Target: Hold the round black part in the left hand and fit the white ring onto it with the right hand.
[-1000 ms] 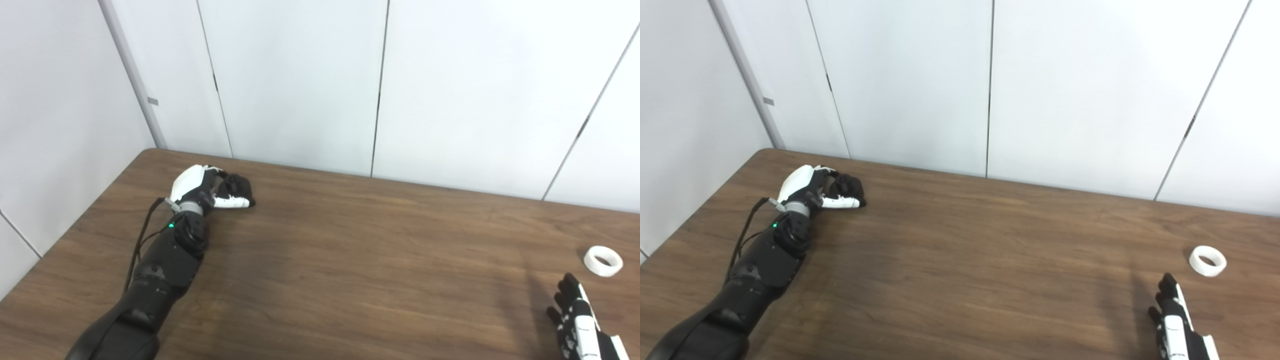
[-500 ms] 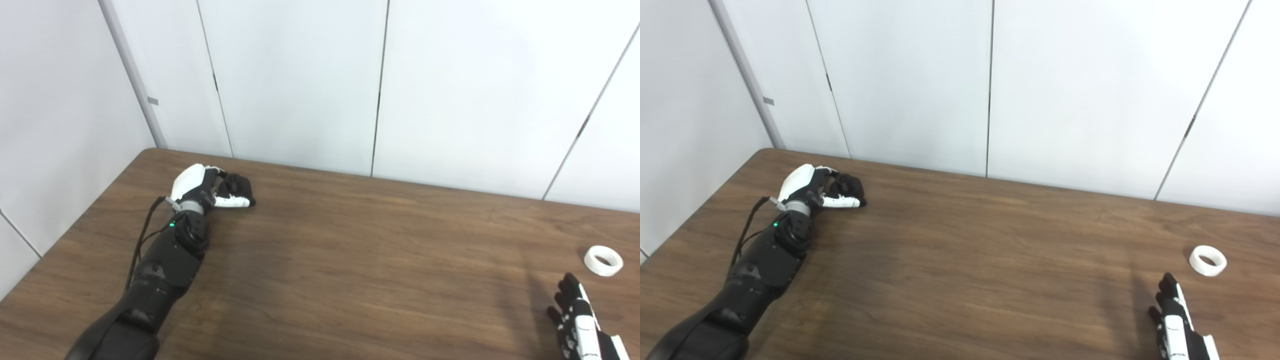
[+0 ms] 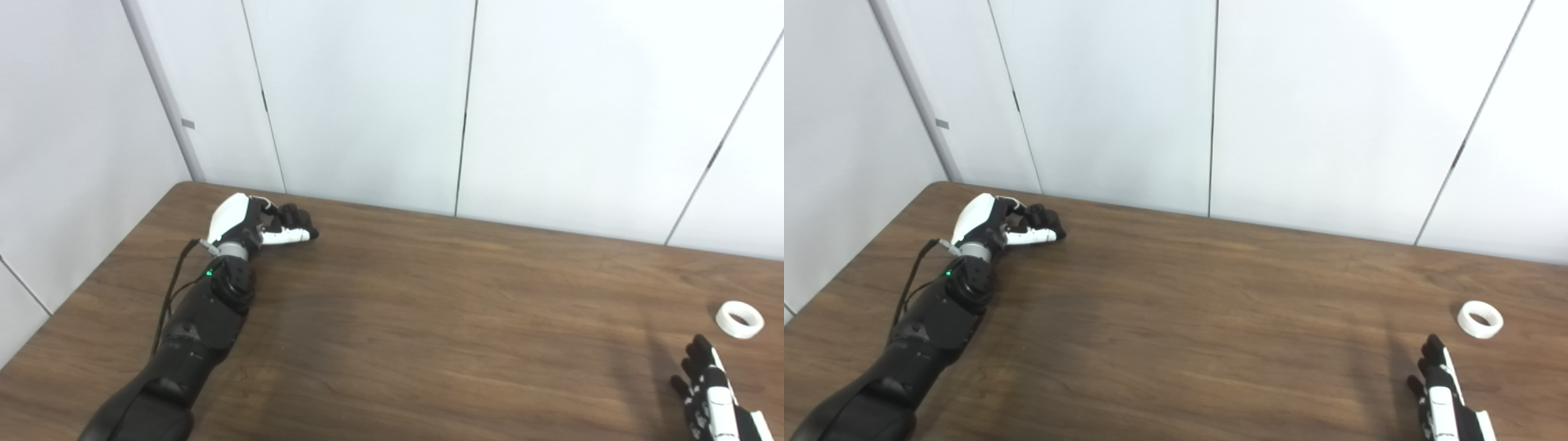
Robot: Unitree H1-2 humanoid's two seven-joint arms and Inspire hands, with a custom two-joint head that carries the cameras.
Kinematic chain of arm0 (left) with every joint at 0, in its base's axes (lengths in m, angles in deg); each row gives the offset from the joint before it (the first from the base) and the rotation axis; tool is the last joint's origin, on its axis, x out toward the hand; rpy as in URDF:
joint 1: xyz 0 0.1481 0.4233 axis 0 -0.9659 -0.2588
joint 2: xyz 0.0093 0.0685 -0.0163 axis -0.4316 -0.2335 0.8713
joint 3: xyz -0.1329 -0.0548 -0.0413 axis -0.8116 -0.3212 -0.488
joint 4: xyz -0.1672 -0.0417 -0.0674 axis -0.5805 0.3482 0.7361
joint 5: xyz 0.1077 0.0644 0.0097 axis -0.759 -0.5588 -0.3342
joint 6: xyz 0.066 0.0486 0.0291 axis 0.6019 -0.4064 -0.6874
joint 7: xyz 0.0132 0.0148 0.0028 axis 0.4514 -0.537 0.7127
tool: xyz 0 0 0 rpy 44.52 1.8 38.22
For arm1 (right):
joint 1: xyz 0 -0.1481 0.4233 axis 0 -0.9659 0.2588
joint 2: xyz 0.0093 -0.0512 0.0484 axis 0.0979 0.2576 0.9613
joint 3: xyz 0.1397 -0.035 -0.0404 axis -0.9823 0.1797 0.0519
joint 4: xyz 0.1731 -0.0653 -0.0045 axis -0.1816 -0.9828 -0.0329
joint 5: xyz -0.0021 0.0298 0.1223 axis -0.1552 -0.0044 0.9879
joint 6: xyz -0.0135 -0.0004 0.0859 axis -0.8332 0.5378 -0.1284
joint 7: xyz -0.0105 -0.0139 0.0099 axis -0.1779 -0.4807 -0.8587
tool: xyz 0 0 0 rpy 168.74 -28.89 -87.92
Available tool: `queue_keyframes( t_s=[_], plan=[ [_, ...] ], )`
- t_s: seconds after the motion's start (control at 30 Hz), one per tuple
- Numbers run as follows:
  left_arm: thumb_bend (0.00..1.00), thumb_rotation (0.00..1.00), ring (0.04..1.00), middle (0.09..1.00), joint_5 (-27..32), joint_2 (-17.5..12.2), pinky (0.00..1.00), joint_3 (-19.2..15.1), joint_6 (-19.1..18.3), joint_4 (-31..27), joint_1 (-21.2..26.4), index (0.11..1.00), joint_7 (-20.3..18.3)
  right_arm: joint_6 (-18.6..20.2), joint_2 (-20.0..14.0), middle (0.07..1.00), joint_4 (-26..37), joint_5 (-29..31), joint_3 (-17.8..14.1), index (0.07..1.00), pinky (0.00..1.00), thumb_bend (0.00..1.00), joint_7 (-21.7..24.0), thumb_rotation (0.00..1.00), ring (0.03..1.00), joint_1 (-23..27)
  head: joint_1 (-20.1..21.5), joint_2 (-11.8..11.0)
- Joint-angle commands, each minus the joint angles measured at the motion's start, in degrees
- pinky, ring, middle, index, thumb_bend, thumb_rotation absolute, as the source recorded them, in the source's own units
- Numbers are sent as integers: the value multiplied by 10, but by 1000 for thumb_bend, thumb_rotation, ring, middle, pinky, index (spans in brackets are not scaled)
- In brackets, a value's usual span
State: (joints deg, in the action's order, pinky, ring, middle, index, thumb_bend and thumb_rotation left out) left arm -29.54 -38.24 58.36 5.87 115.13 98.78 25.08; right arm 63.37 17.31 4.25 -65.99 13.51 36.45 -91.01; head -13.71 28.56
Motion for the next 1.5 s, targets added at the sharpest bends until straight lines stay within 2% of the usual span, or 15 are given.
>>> queue_keyframes(
  t_s=[0.0,0.2,0.33,0.43,0.63,0.77,0.9,0.93,1.03,1.23,1.47],
  plan=[
    [524,52,841,756,-6,-18,815,2,5,-10,18,483,5,-6,-3,1000,6,3,-4,1000,1000,393,0,1000,1000,7,0,1],
    [524,53,827,749,-8,-21,800,5,5,-14,15,483,3,-6,-4,1000,5,0,-4,1000,1000,398,-1,1000,1000,7,-1,6],
    [524,53,829,747,-3,-20,812,1,11,-55,-3,484,0,-14,-3,1000,-1,1,-3,1000,1000,415,-1,1000,1000,7,4,7],
    [525,54,851,749,-2,-16,833,-3,6,-125,-28,483,-8,-17,-2,1000,-4,5,-3,1000,1000,413,1,1000,1000,9,6,7],
    [525,57,894,772,-17,5,858,3,-44,-283,-75,484,-41,-15,0,1000,-5,1,1,1000,1000,431,-1,1000,1000,11,12,9],
    [525,56,901,781,-19,24,846,6,-63,-350,-98,484,-57,-12,3,1000,-1,2,3,1000,1000,425,-1,1000,1000,11,17,11],
    [525,58,912,793,-36,40,859,22,-55,-409,-127,484,-68,-11,2,1000,4,2,4,1000,1000,435,-1,1000,1000,11,30,16],
    [525,59,906,794,-42,44,942,27,-50,-423,-136,484,-68,-12,2,1000,4,2,4,1000,1000,435,-1,1000,1000,12,34,17],
    [525,59,901,800,-54,57,993,38,-43,-454,-158,484,-70,-13,4,1000,5,-1,4,1000,1000,437,-4,1000,1000,13,44,21],
    [525,57,906,811,-94,91,1000,78,-36,-511,-202,484,-81,-9,4,992,9,-9,3,1000,1000,497,-8,1000,1000,19,65,33],
    [525,57,914,812,-132,124,1000,117,-13,-540,-242,483,-90,11,3,975,25,-16,1,998,1000,523,-14,1000,1000,24,89,46]
  ],
)
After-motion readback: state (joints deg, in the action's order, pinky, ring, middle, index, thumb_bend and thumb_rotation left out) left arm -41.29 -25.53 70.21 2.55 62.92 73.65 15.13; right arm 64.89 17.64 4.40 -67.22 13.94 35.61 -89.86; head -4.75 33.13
